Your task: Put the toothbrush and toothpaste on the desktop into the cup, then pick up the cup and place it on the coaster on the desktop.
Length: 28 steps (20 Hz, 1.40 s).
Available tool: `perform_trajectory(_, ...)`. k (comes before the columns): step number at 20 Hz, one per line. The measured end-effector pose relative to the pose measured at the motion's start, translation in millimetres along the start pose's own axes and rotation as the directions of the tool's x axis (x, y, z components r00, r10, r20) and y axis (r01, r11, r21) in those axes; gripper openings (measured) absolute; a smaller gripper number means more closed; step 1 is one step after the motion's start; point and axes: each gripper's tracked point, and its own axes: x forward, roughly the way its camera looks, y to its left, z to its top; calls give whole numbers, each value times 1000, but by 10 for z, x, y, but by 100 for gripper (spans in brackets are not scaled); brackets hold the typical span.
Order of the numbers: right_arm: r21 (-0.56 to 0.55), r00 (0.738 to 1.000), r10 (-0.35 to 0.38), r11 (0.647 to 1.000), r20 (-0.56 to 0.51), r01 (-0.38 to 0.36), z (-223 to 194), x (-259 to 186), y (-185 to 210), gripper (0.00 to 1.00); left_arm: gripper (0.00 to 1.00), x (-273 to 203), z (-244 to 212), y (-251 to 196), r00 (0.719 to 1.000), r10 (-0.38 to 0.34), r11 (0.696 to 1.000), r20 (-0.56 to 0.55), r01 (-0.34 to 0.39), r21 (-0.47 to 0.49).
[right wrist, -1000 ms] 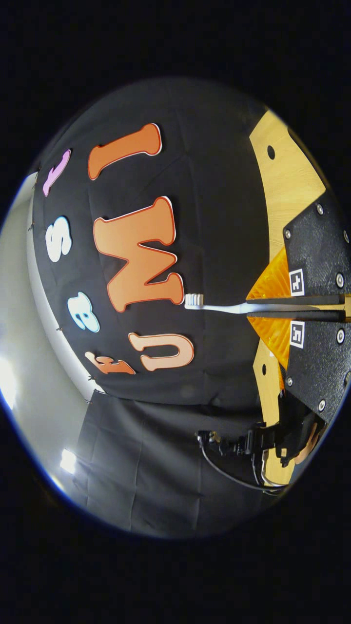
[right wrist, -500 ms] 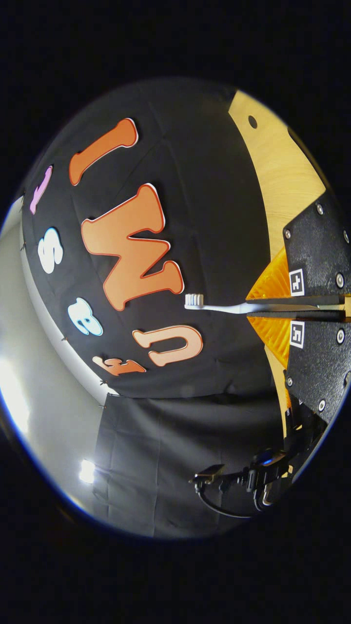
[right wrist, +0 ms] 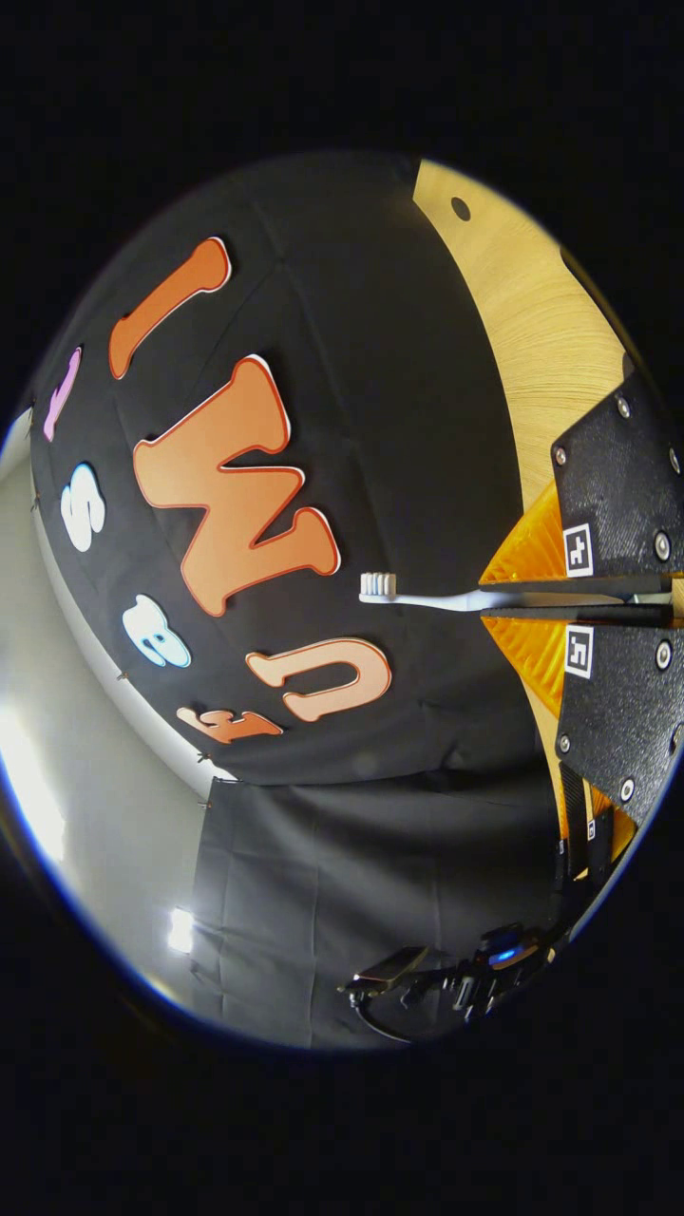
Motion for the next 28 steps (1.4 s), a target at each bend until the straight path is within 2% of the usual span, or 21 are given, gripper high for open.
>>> perform_trajectory(13, -16, 996, -24, 1000, -87, 23, -551, 86, -39, 5, 100, -51, -122, -82, 998, -6, 1000, -57, 4, -22)
perform_trajectory(19, -54, 986, -28, 998, -162, 20, -670, -113, -44, 7, 100, -49, -111, -208, 993, 2, 999, -120, 4, 44)
perform_trajectory(22, -66, 981, -25, 998, -192, 13, -685, -229, -38, 7, 100, -57, -70, -315, 988, -21, 998, -153, 29, 53)
perform_trajectory(25, -75, 972, -26, 997, -235, 8, -732, -310, -38, 6, 100, -61, -106, -322, 981, 2, 995, -193, 18, 100)
perform_trajectory(27, -80, 961, -33, 997, -275, 11, -782, -384, -59, 8, 100, -90, -114, -389, 975, -12, 994, -222, 37, 106)
perform_trajectory(28, -86, 956, -39, 996, -292, 14, -784, -430, -68, 13, 100, -91, -115, -418, 971, -15, 993, -238, 42, 109)
